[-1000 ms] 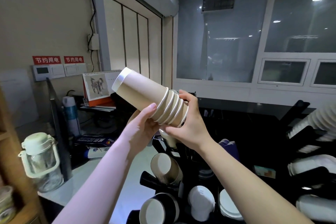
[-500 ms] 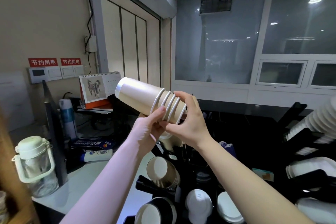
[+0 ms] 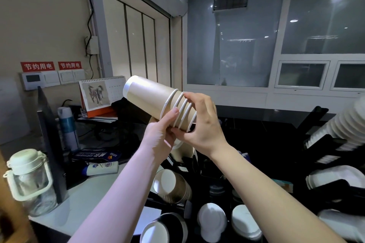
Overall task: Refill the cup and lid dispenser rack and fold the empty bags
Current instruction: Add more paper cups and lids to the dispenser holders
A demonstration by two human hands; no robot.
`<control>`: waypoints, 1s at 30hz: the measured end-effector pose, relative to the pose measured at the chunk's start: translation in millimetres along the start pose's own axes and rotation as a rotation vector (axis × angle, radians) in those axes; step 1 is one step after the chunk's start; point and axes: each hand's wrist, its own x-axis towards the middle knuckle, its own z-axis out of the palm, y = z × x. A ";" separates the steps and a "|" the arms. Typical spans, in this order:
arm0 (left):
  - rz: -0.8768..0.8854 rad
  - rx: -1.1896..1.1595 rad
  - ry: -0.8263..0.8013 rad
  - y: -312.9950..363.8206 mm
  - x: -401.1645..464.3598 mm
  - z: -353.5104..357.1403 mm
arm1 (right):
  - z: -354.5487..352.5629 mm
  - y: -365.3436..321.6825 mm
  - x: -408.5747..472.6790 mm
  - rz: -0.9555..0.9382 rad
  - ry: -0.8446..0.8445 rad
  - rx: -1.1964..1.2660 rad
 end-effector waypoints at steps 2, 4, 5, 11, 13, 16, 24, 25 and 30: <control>0.005 -0.012 -0.006 -0.9 -0.4 0.7 | -2.0 2.6 -1.4 -0.003 0.014 0.013; 0.020 0.007 0.000 -1.5 0.2 0.2 | -3.5 4.4 -3.0 0.034 0.006 0.062; 0.027 0.026 0.010 -1.6 1.2 -0.7 | -3.6 5.6 -4.0 0.048 -0.008 0.076; 0.088 0.003 0.126 16.2 8.9 -26.1 | -10.5 24.8 -14.4 0.135 -0.132 0.068; 0.095 0.032 0.130 20.1 8.0 -32.3 | -14.5 28.7 -16.3 0.165 -0.200 0.035; 0.091 0.045 0.133 19.8 4.8 -37.7 | -16.9 26.6 -13.0 0.164 -0.235 -0.012; 0.194 0.083 0.139 31.2 -2.8 -48.7 | -14.8 16.3 -9.6 0.158 -0.156 -0.112; 0.212 0.071 0.144 33.4 -2.7 -52.7 | -14.4 17.8 -10.6 0.180 -0.146 -0.090; 0.273 0.243 0.092 23.6 -1.8 -77.3 | -15.9 24.5 -10.7 0.374 -0.087 0.010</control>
